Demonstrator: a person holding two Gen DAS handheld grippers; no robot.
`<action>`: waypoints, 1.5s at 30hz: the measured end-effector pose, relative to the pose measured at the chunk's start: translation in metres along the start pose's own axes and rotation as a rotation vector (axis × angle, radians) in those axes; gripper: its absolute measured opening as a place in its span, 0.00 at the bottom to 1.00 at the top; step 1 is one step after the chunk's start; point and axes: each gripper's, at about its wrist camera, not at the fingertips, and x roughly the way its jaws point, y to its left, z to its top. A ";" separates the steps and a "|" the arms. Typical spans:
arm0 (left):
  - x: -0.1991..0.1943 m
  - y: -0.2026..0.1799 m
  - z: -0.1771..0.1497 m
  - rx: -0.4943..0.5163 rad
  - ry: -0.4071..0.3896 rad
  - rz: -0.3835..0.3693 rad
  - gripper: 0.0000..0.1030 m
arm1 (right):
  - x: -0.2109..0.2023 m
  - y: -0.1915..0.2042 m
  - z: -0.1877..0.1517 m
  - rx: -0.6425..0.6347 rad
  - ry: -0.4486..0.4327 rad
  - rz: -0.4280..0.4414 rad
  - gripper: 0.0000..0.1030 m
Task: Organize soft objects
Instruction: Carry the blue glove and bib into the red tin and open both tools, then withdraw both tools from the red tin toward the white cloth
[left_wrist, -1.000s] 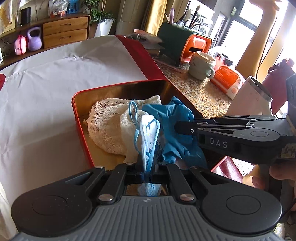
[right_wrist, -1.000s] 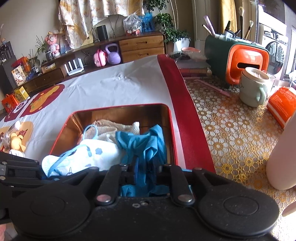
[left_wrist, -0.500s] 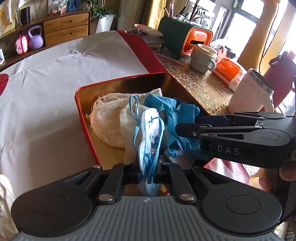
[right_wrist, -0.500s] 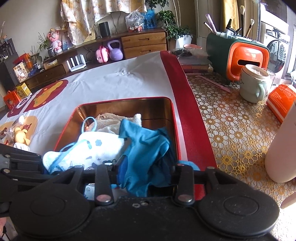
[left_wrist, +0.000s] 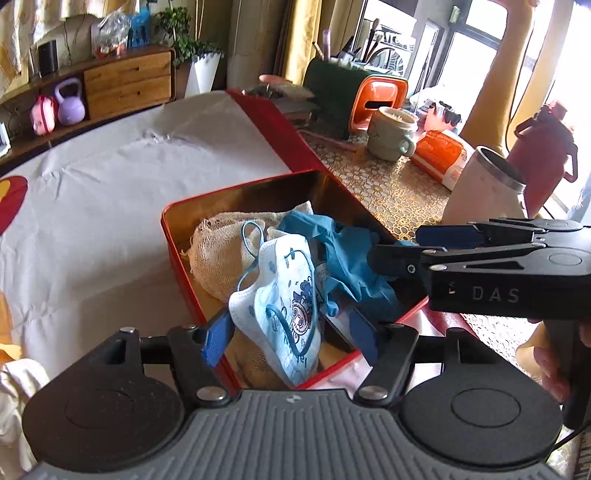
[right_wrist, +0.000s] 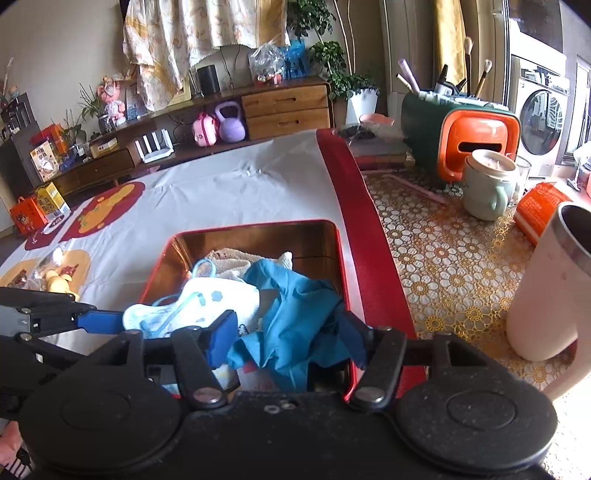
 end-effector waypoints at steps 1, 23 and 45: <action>-0.004 0.000 -0.001 0.000 -0.005 0.001 0.66 | -0.003 0.001 0.000 0.000 -0.005 0.000 0.62; -0.122 0.042 -0.045 -0.134 -0.142 0.010 0.79 | -0.089 0.059 -0.014 -0.038 -0.095 0.080 0.89; -0.218 0.138 -0.117 -0.253 -0.280 0.158 0.99 | -0.101 0.160 -0.045 -0.050 -0.096 0.215 1.00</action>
